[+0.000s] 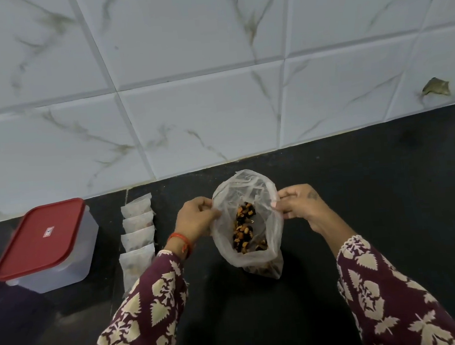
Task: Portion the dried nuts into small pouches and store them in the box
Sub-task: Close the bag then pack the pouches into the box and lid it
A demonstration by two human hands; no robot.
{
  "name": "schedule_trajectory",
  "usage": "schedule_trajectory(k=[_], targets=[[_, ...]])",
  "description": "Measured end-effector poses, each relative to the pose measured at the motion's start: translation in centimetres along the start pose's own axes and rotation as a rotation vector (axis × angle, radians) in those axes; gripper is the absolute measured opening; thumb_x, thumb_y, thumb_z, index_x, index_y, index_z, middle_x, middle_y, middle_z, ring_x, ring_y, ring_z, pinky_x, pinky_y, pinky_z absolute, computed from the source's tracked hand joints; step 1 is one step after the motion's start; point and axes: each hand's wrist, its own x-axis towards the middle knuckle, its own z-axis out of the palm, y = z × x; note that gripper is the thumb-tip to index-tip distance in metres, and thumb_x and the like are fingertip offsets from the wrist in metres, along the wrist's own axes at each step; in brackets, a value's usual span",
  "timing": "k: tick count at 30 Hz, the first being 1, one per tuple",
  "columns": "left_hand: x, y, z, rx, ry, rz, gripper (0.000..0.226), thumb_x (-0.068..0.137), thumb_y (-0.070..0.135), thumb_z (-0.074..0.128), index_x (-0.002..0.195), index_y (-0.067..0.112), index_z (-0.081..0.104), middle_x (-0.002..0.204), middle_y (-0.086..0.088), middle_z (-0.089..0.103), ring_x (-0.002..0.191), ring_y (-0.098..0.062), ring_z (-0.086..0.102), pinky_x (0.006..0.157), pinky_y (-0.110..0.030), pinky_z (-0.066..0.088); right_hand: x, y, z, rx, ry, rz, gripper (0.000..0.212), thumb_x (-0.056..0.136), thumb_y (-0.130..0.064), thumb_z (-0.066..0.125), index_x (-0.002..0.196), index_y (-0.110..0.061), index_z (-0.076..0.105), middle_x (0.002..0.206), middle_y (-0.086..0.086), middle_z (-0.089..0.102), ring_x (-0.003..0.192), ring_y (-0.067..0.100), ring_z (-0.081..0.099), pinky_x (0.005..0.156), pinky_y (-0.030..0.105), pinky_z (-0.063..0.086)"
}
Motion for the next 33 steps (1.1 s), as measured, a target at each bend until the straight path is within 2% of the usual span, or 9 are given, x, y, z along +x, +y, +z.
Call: schedule_trajectory(k=[5, 9, 12, 14, 19, 22, 25, 30, 33], targets=[[-0.8, -0.6, 0.7, 0.302, 0.422, 0.205, 0.010, 0.083, 0.020, 0.066, 0.080, 0.016, 0.057, 0.082, -0.001, 0.059, 0.079, -0.018, 0.056, 0.068, -0.026, 0.038, -0.2, 0.9, 1.1, -0.327, 0.330, -0.155, 0.013, 0.073, -0.018, 0.074, 0.081, -0.015, 0.065, 0.081, 0.000, 0.065, 0.079, 0.018, 0.063, 0.073, 0.037, 0.054], [-1.2, -1.7, 0.0, 0.377, 0.290, 0.067, 0.036, 0.083, 0.042, 0.066, 0.102, 0.015, 0.051, 0.101, -0.002, 0.055, 0.088, -0.020, 0.056, 0.074, -0.031, 0.046, -1.7, 0.7, 0.0, -0.099, 0.025, 0.096, 0.017, 0.082, -0.018, 0.070, 0.099, -0.017, 0.065, 0.098, 0.001, 0.068, 0.094, 0.016, 0.063, 0.082, 0.036, 0.054], [-2.2, -1.8, -0.8, -0.073, -0.057, -0.188, 0.021, 0.089, 0.020, 0.062, 0.105, 0.011, 0.052, 0.101, -0.009, 0.063, 0.088, -0.022, 0.065, 0.073, -0.038, 0.057, -2.9, 1.3, -0.5, 0.094, -0.141, 0.191, 0.022, 0.083, -0.005, 0.069, 0.105, -0.007, 0.066, 0.096, 0.011, 0.072, 0.088, 0.021, 0.070, 0.075, 0.034, 0.058], [-3.0, -1.9, -0.7, -0.285, -0.155, -0.225, 0.011, 0.088, 0.004, 0.061, 0.098, 0.006, 0.056, 0.090, -0.014, 0.067, 0.075, -0.020, 0.069, 0.068, -0.036, 0.060, -3.3, 2.0, 0.0, 0.112, -0.089, 0.145, 0.022, 0.079, 0.000, 0.072, 0.100, -0.001, 0.066, 0.088, 0.012, 0.072, 0.076, 0.019, 0.070, 0.066, 0.029, 0.059], [-3.8, -2.0, 1.1, 0.016, 0.228, 0.012, 0.013, 0.082, 0.011, 0.066, 0.080, 0.012, 0.053, 0.067, -0.005, 0.066, 0.052, -0.013, 0.067, 0.066, -0.036, 0.060, -3.7, 2.0, 1.6, -0.219, 0.279, 0.013, 0.015, 0.074, -0.013, 0.075, 0.079, -0.012, 0.061, 0.077, 0.004, 0.065, 0.063, 0.014, 0.063, 0.059, 0.030, 0.055], [-4.2, -2.1, 1.3, 0.002, 0.106, -0.021, 0.021, 0.084, 0.024, 0.067, 0.096, 0.016, 0.051, 0.090, -0.004, 0.064, 0.079, -0.020, 0.068, 0.074, -0.041, 0.058, -4.4, 2.0, 1.0, -0.122, 0.097, 0.156, 0.020, 0.077, -0.018, 0.076, 0.091, -0.014, 0.062, 0.096, 0.003, 0.064, 0.091, 0.018, 0.062, 0.071, 0.033, 0.056], [-5.1, -2.1, 1.1, -0.371, -0.172, -0.198, 0.030, 0.084, 0.007, 0.066, 0.104, 0.018, 0.048, 0.109, -0.008, 0.059, 0.094, -0.024, 0.064, 0.068, -0.036, 0.058, -5.4, 2.3, 0.2, 0.135, -0.134, 0.291, 0.030, 0.077, -0.003, 0.074, 0.105, -0.003, 0.065, 0.100, 0.014, 0.070, 0.094, 0.026, 0.068, 0.072, 0.034, 0.058], [-5.4, -2.4, 2.5, -0.291, 0.100, -0.133, 0.028, 0.079, -0.002, 0.067, 0.094, 0.014, 0.050, 0.101, -0.011, 0.058, 0.072, -0.020, 0.065, 0.048, -0.021, 0.053, -6.0, 2.7, 1.2, 0.126, 0.121, 0.244, 0.011, 0.076, 0.006, 0.068, 0.082, -0.002, 0.064, 0.069, 0.011, 0.066, 0.055, 0.013, 0.060, 0.049, 0.021, 0.051], [-5.4, -2.0, 2.5, -0.169, 0.119, -0.080, 0.027, 0.081, 0.016, 0.071, 0.097, 0.015, 0.049, 0.096, -0.006, 0.058, 0.070, -0.017, 0.064, 0.048, -0.021, 0.052, -6.1, 2.1, 0.9, 0.066, 0.125, 0.255, 0.009, 0.079, -0.005, 0.069, 0.082, -0.007, 0.061, 0.072, 0.008, 0.063, 0.059, 0.013, 0.059, 0.053, 0.023, 0.052]])
